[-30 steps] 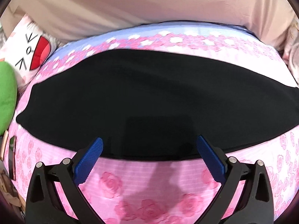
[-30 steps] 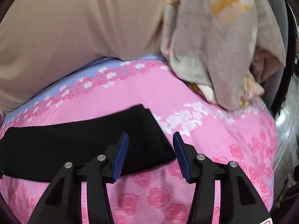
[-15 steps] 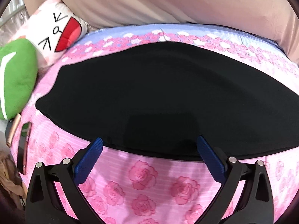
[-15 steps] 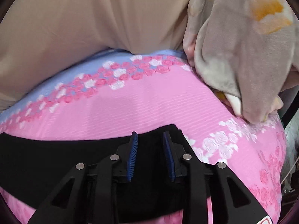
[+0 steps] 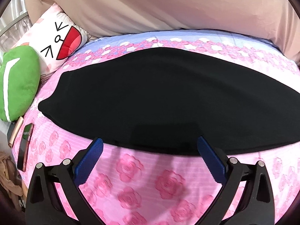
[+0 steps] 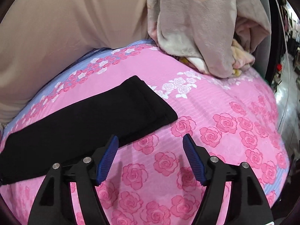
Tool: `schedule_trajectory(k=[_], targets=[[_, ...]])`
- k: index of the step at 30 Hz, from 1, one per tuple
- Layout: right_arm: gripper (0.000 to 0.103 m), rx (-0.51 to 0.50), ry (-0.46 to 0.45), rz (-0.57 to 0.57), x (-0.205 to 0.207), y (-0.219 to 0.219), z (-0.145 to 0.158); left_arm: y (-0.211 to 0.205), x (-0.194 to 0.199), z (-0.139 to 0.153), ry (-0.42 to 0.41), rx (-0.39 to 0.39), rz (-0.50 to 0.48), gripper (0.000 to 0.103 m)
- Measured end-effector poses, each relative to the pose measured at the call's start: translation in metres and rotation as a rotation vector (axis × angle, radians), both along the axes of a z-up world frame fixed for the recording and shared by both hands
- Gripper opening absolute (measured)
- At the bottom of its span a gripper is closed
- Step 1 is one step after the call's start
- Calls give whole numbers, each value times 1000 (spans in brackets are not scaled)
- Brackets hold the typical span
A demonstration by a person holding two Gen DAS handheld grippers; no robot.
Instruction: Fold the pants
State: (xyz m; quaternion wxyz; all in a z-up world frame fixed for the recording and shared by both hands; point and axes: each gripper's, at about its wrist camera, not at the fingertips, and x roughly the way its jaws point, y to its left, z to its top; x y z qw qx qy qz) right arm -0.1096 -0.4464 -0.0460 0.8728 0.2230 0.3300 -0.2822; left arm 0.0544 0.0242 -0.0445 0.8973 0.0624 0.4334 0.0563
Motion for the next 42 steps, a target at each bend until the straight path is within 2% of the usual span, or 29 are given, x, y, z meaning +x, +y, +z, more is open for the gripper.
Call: schedule_trajectory(k=[2,6,9,12,15,18,20,21,22,23,24,27,29,31,33,34,36,37,39,40,42], targets=[[70,60,-12,-10,3,-16,-6,-6,-7,2,-5,-1,-10,98],[70,85,17,-20,16,-33,-15,-16,-15,3,0,6,-27,98],[73,134,-18,-9,22,-43,-17,-21,-18,3,6,13,-34,98],[72,96,3,-49,25,-45,-11,-23,-18,4,6,13,-40,98],[72,32,-54,-64,14,-38,5,-20,-21,7,-3,14,-41,98],[57,45,-4,12,30,-38,-1,-16,-17,4,9,7,-33,98],[39,51,38,26,43,-41,-11,-15,-14,2,21,2,-28,98],[37,38,42,19,47,-42,-13,-15,-12,1,24,0,-25,98],[22,30,41,21,49,-41,-12,-15,-12,1,23,-1,-23,98],[14,28,38,34,51,-41,-9,-16,-12,2,24,-1,-21,98],[13,36,0,56,51,-40,2,-19,-12,3,24,-1,-26,98],[11,-36,-89,94,42,-32,48,-27,-11,8,13,7,-38,98],[11,-61,-114,105,36,-34,67,-35,-11,12,2,7,-52,98],[12,-70,-48,78,38,-44,52,-41,-10,13,-2,1,-63,98],[8,-29,78,57,49,-56,10,-48,-9,10,9,3,-75,98],[7,-16,112,39,49,-60,-6,-50,-8,8,17,8,-82,98],[9,5,50,29,36,-63,-5,-55,-6,5,27,25,-92,98],[13,-11,28,17,30,-62,4,-57,-5,4,28,31,-95,98],[32,-51,4,41,28,-57,19,-58,-4,4,29,30,-99,98],[49,-62,-2,63,31,-55,24,-59,-4,4,29,27,-99,98],[51,-69,14,113,44,-51,23,-62,-2,3,32,22,-97,98]])
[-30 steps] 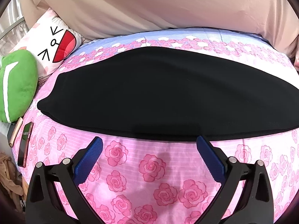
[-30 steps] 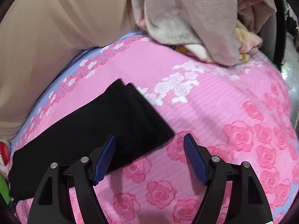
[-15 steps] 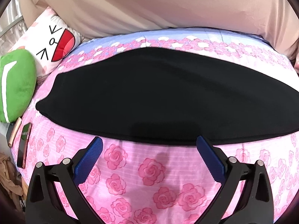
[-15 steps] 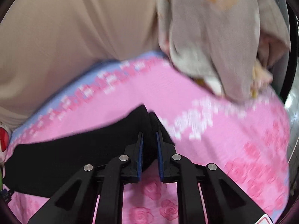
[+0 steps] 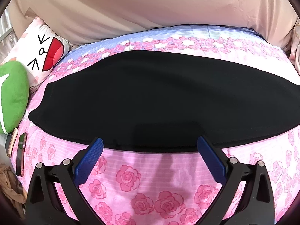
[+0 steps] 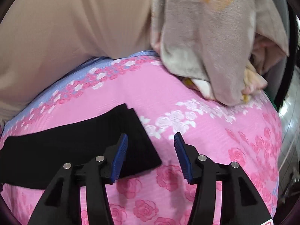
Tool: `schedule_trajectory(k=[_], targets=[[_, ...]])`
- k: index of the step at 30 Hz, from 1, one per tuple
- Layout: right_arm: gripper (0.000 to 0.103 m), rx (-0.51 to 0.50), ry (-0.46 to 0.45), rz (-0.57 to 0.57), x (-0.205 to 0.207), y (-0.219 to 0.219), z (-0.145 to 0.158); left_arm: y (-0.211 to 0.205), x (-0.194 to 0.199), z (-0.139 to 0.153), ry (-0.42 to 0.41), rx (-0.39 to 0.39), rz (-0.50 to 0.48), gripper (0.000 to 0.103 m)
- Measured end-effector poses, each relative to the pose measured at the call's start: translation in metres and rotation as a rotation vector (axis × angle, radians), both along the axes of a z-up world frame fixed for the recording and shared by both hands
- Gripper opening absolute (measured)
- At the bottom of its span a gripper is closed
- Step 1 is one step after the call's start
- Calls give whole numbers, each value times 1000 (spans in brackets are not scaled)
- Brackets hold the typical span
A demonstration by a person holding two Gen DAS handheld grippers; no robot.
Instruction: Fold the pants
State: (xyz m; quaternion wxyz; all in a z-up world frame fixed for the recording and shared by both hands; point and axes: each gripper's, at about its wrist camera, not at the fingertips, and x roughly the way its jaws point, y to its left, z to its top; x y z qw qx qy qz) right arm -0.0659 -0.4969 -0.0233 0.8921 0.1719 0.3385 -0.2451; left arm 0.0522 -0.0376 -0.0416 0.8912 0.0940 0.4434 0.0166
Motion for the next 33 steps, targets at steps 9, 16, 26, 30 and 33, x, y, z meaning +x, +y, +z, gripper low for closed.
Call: schedule_trajectory(k=[9,16,26,30,33], targets=[[7,-139,49,78,25,29,6,-11,2,-1,8,27,-2,98],[17,12,76,84,22,-13,-27,-20,6,-6,19,23,-9,98],[70,61,28,0,-19,14,-17,26,10,-4,43,-123,42,98],[74,194,30,-48,-14,4,-43,52,3,-4,37,-145,74,98],[73,330,-80,-31,-10,1,-43,67,-2,-3,34,-159,76,98]])
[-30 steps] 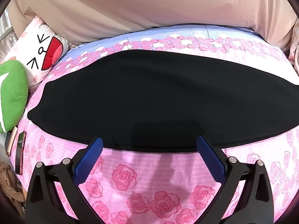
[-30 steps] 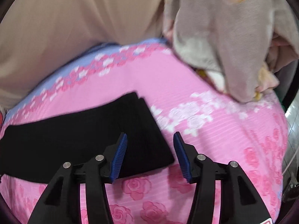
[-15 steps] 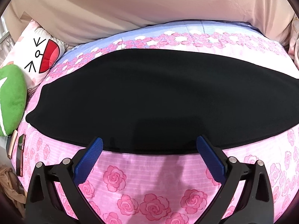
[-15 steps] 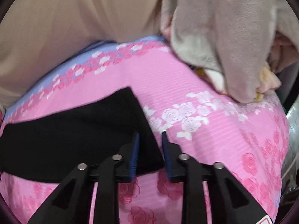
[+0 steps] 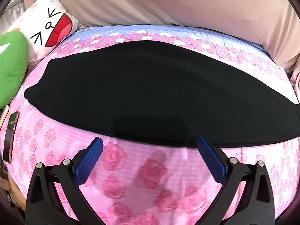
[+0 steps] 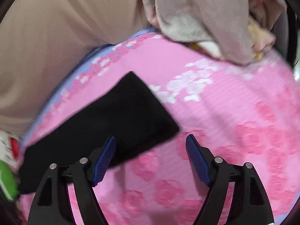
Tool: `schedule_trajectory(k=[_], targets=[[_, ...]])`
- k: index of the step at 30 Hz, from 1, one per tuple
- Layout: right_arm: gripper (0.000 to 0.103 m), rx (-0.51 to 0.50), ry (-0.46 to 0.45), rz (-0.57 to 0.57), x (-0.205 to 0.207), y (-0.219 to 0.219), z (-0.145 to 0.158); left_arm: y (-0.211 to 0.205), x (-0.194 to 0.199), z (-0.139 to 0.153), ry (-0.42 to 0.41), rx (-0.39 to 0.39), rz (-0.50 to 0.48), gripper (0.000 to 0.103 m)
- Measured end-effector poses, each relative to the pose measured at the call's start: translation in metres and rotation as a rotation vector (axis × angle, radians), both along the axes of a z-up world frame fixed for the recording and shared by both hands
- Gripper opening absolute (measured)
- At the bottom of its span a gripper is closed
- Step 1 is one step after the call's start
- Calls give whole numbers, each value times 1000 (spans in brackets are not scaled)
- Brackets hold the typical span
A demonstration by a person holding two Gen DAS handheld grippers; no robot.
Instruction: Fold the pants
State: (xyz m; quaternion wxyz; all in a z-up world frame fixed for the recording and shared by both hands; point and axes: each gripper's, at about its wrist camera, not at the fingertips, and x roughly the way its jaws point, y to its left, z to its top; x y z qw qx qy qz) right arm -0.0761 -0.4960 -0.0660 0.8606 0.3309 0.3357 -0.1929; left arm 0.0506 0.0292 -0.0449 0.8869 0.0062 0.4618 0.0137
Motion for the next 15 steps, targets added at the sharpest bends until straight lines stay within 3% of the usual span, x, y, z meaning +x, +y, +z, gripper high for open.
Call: schedule_trajectory(k=[1,3,4,5,7,11,15], targets=[[69,25,-12,-18,4,-1,-1,4,0,-1,1,-4,1,98],[20,-30,39,-37,19,5,4,13,0,-2,2,-17,6,98],[14,4,15,-24,23,8,7,17,1,-2,5,-24,8,98],[13,22,-29,-23,29,17,19,22,1,-1,4,-35,10,98],[12,-39,-61,24,44,42,47,30,1,1,-5,-47,14,98],[11,-139,-169,262,98,144,116,50,2,2,-13,-77,19,98],[11,-186,-180,511,156,255,133,69,1,3,-18,-95,30,98]])
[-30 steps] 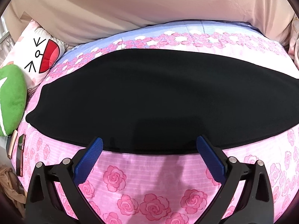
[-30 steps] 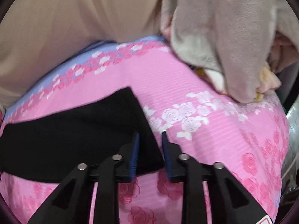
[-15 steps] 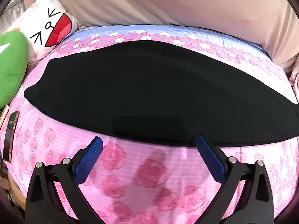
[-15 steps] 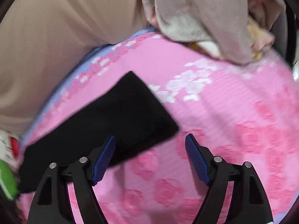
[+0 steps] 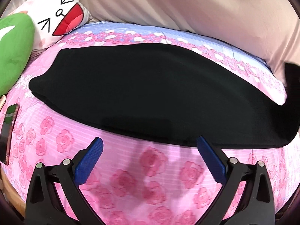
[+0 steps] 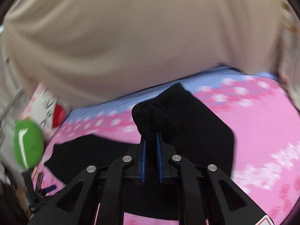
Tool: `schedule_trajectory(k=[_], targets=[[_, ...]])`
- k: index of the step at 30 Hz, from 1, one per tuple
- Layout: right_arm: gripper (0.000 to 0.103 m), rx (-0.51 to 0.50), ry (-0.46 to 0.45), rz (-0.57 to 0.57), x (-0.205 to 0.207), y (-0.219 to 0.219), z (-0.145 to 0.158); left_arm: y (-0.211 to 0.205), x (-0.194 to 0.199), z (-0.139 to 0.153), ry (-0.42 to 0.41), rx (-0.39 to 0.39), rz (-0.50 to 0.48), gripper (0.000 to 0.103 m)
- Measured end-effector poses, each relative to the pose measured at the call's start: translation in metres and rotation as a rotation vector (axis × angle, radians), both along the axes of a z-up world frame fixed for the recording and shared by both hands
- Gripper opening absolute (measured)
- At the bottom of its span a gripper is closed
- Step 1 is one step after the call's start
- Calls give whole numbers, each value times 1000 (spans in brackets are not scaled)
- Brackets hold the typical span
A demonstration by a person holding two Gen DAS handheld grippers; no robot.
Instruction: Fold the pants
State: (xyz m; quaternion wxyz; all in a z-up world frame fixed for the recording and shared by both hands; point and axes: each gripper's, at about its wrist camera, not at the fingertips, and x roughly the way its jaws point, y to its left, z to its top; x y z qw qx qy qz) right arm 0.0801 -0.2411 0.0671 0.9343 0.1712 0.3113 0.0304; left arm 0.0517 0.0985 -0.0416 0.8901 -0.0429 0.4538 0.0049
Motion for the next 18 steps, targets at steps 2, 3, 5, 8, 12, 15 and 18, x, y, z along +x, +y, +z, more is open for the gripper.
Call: schedule_trajectory(k=[2,3,5,8,12,15,18], targets=[[11,-41,20,92,22,48,-7,11,-3,3,-14,11,14,98],[11,-54,41,145,34,78,-16,14,-4,4,-21,19,17,98],[11,-76,86,215,49,117,-34,21,-6,6,-35,49,22,98],[15,-204,158,262,63,169,-69,28,-8,9,-62,104,29,98],[35,-277,195,268,46,188,-92,32,-5,9,-78,141,25,98],[61,-227,137,220,14,169,-72,33,-3,9,-81,134,12,98],[63,-242,110,115,-19,132,-61,23,1,12,-85,122,-23,98]])
